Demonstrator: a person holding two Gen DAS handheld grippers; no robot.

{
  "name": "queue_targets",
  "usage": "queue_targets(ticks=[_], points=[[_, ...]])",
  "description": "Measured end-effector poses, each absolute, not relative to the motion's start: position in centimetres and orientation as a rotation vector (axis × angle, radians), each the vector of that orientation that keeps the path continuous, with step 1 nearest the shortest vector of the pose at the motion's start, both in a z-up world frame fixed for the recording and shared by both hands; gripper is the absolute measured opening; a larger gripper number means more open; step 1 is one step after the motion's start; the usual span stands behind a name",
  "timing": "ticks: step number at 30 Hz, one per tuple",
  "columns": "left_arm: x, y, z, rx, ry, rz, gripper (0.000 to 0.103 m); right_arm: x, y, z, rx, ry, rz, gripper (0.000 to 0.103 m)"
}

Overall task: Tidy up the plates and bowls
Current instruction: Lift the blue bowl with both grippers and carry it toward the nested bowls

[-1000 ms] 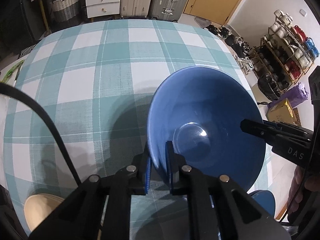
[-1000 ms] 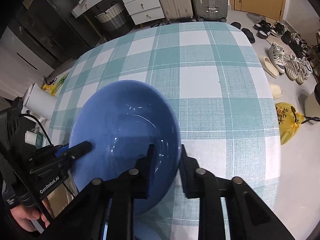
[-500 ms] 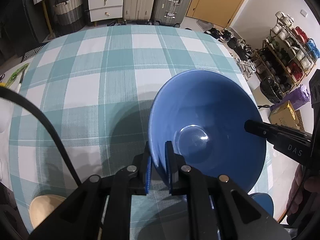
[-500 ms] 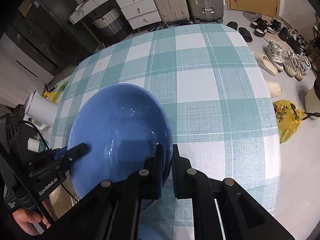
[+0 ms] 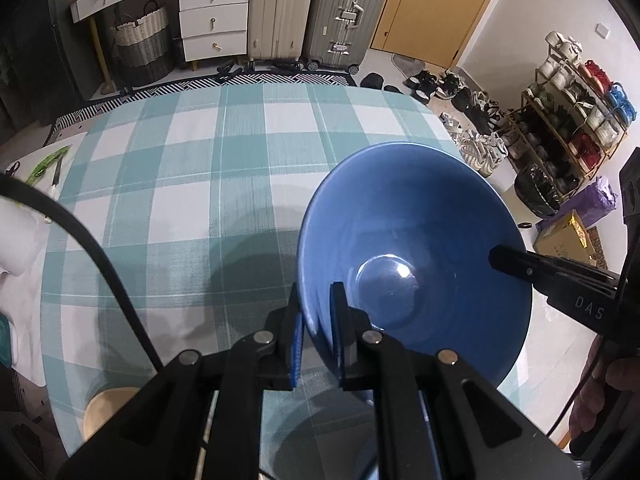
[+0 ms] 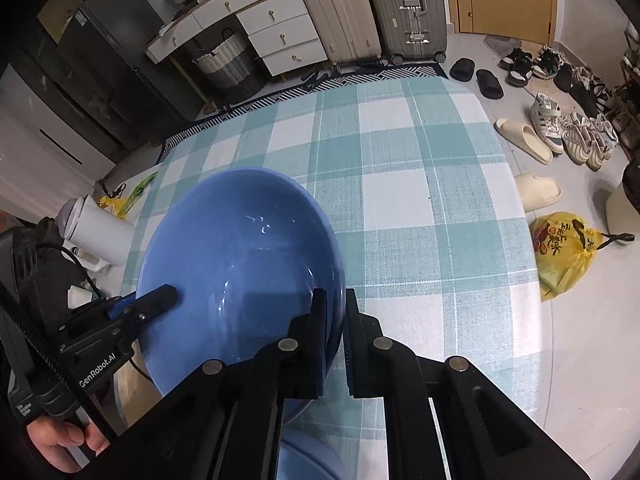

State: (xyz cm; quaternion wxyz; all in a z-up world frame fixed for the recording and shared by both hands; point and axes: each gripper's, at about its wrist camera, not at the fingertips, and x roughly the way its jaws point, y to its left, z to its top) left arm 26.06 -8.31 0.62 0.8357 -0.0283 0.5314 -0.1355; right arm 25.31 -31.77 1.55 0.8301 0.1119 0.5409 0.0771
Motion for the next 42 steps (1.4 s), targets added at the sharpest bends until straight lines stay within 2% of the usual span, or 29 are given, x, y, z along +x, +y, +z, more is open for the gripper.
queue_targets(ticks=[22, 42], points=[[20.3, -8.4, 5.9, -0.047, 1.084, -0.302, 0.010, 18.8, -31.2, 8.4, 0.229, 1.105, 0.170, 0.007], [11.7, -9.0, 6.5, 0.003, 1.046, -0.316, 0.011, 10.0, -31.0, 9.4, 0.219, 1.095, 0.156, 0.007]])
